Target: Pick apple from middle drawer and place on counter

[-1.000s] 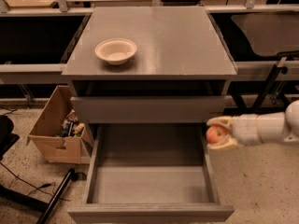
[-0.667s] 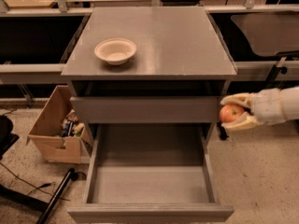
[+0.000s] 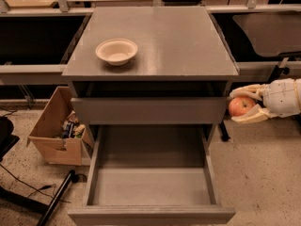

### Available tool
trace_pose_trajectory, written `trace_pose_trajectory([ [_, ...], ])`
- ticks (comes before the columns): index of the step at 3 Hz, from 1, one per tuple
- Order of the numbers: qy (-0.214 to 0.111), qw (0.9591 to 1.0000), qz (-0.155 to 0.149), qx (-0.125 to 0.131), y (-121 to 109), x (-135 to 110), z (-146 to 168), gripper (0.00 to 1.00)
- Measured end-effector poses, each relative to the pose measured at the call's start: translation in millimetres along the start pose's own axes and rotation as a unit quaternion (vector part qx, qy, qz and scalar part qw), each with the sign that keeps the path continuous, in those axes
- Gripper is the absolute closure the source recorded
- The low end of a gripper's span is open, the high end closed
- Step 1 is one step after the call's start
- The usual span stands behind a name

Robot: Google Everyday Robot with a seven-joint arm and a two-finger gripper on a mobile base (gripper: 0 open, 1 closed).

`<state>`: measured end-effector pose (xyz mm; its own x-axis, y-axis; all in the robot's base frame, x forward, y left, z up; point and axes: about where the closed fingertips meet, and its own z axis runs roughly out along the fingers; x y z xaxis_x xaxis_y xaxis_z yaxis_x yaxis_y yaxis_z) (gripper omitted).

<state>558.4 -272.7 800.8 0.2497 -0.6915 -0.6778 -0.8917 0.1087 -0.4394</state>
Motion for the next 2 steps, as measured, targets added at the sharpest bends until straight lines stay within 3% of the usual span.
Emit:
trace_pose_trajectory([
  [1,-0.004,1.0000,-0.007,-0.003,-9.6,-3.0,-1.6,1.00],
  [2,-0.023,0.9987,-0.023,-0.038,-43.2,-9.1,7.8,1.00],
])
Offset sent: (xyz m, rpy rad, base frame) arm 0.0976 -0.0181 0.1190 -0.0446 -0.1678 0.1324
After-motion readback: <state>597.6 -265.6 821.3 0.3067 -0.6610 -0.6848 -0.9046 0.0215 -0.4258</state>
